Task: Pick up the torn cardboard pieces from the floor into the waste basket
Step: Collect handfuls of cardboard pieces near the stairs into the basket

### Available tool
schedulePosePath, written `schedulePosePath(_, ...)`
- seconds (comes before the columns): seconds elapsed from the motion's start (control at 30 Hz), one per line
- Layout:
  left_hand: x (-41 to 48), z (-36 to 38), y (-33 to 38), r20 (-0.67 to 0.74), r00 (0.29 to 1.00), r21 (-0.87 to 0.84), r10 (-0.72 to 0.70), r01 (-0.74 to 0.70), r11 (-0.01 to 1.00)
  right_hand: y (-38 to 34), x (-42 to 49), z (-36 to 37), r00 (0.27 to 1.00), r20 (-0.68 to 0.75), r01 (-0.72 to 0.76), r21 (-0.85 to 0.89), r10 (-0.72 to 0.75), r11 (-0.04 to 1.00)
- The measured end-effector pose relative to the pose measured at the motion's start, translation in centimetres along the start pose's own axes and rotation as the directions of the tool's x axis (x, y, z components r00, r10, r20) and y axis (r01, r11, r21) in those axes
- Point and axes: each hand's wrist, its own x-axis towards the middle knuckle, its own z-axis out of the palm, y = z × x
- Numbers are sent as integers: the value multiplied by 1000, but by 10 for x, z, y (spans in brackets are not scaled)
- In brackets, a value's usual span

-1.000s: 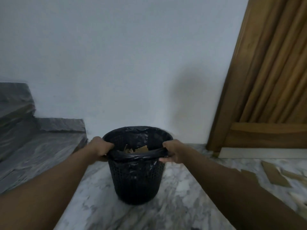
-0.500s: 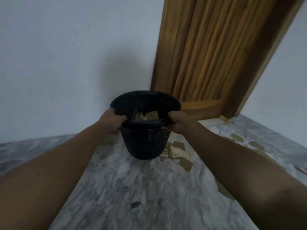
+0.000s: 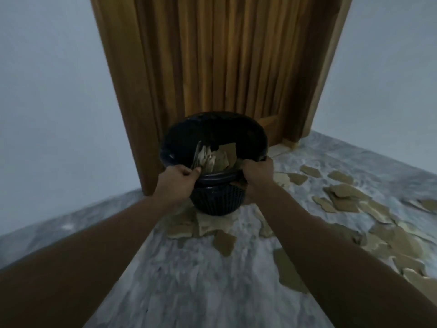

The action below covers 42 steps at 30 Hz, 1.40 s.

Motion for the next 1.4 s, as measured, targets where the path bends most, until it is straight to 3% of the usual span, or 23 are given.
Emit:
schedulePosePath(0.2,67,55,119,165,974,72,154,-168,983,-70,64,-80,984,-160,101,143,-78,984)
schedulePosePath(0.4,134,64,176,208,964,63,167,-183,981,-136,120,-74,983,-132,150,204,-124,967)
schedulePosePath(0.57,214,89,177,185,978,-132,98,-74,988,-131,189,-56,981,-168,136,272,-93,953)
schedulePosePath(0.8,318,218,141,175,977,-374,-122,181,909,-99,294,-56,954,-300,74,222,-5,972)
schedulePosePath(0.87,344,252,141,178,978,-391,-107,170,905,-95,328,-63,936,-351,49,210,28,976)
schedulePosePath(0.93,366,283,137,166,984,-347,-66,121,930,-90,362,-68,928,-369,11,156,48,988)
schedulePosePath(1.03,385,316,127,169,983,-172,73,-44,984,-85,406,-79,925,-378,-73,-69,42,995)
schedulePosePath(1.13,408,333,129,184,960,17,209,-216,976,-89,417,-77,959,-278,-69,-59,50,996)
schedulePosePath(1.3,429,343,171,292,943,226,162,-233,946,-101,400,-103,974,-222,-33,72,48,997)
schedulePosePath(1.4,432,349,184,367,925,352,101,-238,905,-105,383,-141,976,-205,-97,-104,74,990)
